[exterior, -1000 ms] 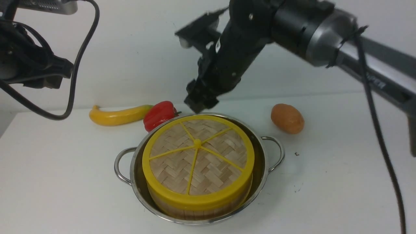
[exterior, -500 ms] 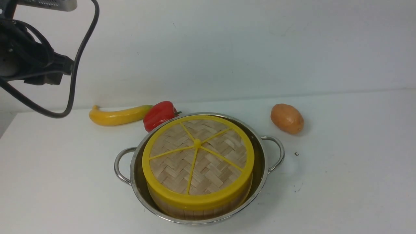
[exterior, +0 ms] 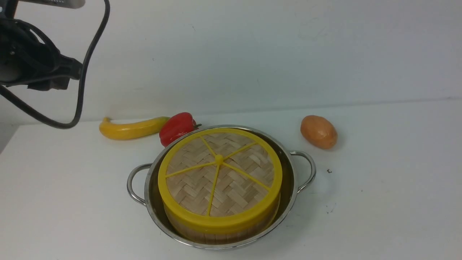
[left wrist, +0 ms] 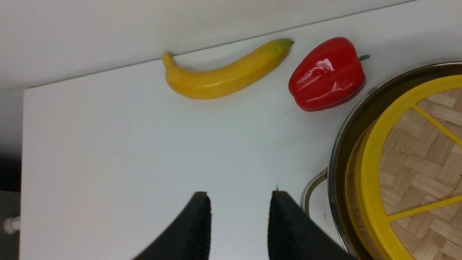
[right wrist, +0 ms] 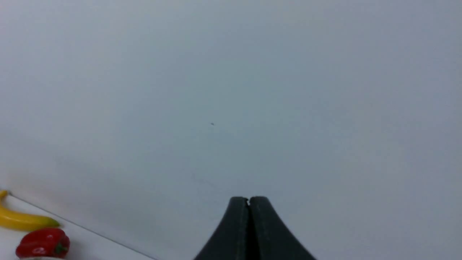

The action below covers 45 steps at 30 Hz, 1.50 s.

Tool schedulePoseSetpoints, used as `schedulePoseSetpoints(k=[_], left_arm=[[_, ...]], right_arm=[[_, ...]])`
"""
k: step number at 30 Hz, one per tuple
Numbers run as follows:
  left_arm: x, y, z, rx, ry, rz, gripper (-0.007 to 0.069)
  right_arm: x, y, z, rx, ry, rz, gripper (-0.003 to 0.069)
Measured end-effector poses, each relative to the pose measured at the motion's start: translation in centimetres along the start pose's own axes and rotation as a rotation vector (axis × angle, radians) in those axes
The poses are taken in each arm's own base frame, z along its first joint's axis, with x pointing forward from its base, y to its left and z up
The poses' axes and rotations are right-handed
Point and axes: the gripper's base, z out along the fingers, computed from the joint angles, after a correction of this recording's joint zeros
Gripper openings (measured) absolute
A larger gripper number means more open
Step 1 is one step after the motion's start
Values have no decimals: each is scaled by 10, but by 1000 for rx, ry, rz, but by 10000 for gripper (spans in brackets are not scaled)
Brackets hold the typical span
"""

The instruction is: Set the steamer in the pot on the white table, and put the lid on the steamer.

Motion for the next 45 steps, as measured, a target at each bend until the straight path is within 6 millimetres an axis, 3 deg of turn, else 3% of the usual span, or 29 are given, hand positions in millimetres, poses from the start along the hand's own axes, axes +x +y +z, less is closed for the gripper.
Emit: schedulePoseSetpoints(k=[2, 4, 6, 8, 9, 11, 18, 26, 32, 37, 40, 45], left_arm=[[0, 0, 0, 4, -1, -3, 218], [0, -1, 0, 10, -3, -7, 218], [-1, -3, 0, 28, -12, -14, 218], [-1, -4, 0, 46, -16, -13, 218], [-1, -4, 0, 48, -16, -15, 218], [-2, -6, 0, 69, -20, -20, 218], [-3, -11, -1, 125, -35, -8, 218], [-5, -16, -2, 181, -53, 11, 218], [-5, -18, -2, 194, -64, 46, 218], [-6, -19, -4, 206, -84, 89, 218], [-6, -19, -12, 201, -105, 108, 218], [-4, -19, -48, 179, -196, 122, 218]], right_arm=[[14, -4, -21, 22, 21, -4, -34], [29, -2, -25, 22, 64, -13, -34], [62, 3, -31, 11, 129, -20, -34], [89, 9, -31, 2, 143, -6, -31], [92, 9, -30, 2, 143, 1, -31], [127, 17, -28, -1, 118, 35, -31], [222, 42, -12, -34, 105, 92, -31], [290, 66, 1, -114, -22, 115, -30], [325, 78, 10, -148, -46, 28, -29], [338, 83, 12, -165, -60, -39, -29], [336, 83, 12, -171, -84, -21, -28], [337, 79, 13, -133, -66, 25, -28]])
